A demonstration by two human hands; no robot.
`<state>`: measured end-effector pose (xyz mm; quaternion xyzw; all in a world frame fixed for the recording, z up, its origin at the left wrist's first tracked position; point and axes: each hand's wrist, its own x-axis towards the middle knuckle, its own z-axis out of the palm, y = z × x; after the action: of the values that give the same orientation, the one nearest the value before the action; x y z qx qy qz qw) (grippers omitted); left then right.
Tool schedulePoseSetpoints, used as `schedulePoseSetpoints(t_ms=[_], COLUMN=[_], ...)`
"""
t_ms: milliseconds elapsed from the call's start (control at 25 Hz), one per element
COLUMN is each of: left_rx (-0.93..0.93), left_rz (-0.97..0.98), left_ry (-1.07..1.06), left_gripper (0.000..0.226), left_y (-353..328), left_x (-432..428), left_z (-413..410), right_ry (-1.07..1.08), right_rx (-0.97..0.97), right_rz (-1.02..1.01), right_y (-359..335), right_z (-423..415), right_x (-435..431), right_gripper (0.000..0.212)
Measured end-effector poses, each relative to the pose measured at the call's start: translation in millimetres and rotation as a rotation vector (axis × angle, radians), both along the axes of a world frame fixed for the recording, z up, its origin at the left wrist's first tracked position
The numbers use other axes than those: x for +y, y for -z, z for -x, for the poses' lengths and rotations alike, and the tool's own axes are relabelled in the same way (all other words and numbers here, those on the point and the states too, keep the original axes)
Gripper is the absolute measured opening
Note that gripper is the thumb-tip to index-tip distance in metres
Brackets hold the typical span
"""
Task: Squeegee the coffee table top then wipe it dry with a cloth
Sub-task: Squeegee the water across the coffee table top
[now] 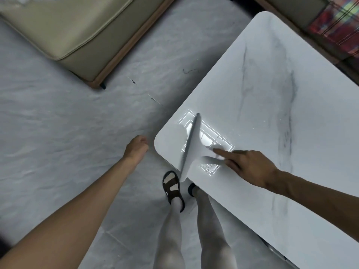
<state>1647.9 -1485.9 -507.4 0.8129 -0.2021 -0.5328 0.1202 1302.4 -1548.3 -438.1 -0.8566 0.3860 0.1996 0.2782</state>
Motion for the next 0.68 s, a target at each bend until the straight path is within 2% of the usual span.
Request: schedulePoseSetpoints(t_ms=[120, 200, 280, 480, 560, 680], left_rx=[-0.073, -0.116, -0.138, -0.136, -0.132, -0.181], left_rz=[0.006, -0.006, -0.003, 0.047, 0.101, 0.096], left_ry=[-0.046, -0.001, 0.062, 0.3, 0.409, 0.472], left_gripper=[0.047, 0.05, 0.053, 0.056, 0.051, 0.062], left_y=[6.1, 9.4, 10.6, 4.3, 2.2, 0.1], left_x=[9.2, 12.3, 11.9, 7.2, 2.2, -6.3], left_z=[-12.8, -19.8, -21.6, 7.4, 27.2, 57.1], right_ry=[-0.122, -0.168, -0.144, 0.02, 0.087, 0.193], right_rx=[-0.065, -0.053, -0.036, -0.097, -0.037, 0.018], right_rz=[-0.044, -0.03, -0.008, -0.012, 0.016, 0.069], right_y=[21.6, 42.0, 55.1, 46.9, 34.0, 10.6], right_z=[-73.4, -116.2, -125.0, -39.4, 8.7, 74.6], right_x=[0.7, 5.1, 7.5, 22.2, 27.6, 35.0], right_gripper=[0.045, 0.046, 0.046, 0.043, 0.045, 0.044])
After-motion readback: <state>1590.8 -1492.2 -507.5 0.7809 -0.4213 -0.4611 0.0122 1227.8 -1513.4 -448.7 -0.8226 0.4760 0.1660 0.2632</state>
